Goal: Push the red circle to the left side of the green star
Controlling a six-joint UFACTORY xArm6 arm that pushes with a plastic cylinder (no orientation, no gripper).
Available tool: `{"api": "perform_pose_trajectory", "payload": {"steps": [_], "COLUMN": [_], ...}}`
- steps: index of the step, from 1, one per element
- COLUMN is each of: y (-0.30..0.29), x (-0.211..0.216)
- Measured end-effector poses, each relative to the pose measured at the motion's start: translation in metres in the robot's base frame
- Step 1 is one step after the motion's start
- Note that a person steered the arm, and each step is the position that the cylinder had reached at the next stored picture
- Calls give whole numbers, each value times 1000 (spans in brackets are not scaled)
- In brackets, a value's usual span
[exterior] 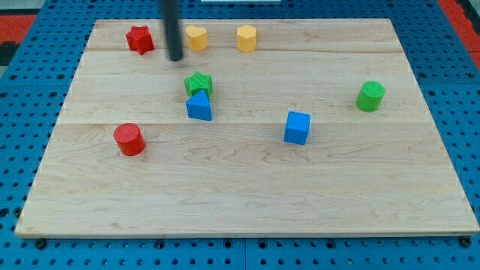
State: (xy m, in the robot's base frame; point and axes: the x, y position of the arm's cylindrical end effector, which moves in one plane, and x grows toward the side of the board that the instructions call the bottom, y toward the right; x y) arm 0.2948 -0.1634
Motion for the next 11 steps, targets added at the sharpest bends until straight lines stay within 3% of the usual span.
{"api": "perform_pose_trajectory", "payload": {"steps": [1,2,3,4,5,6,7,8,10,11], "y": [-5,42,96,16,-47,-31,-68,-127,-45,9], "x": [67,155,205,199,153,171,198,174,85,70]}}
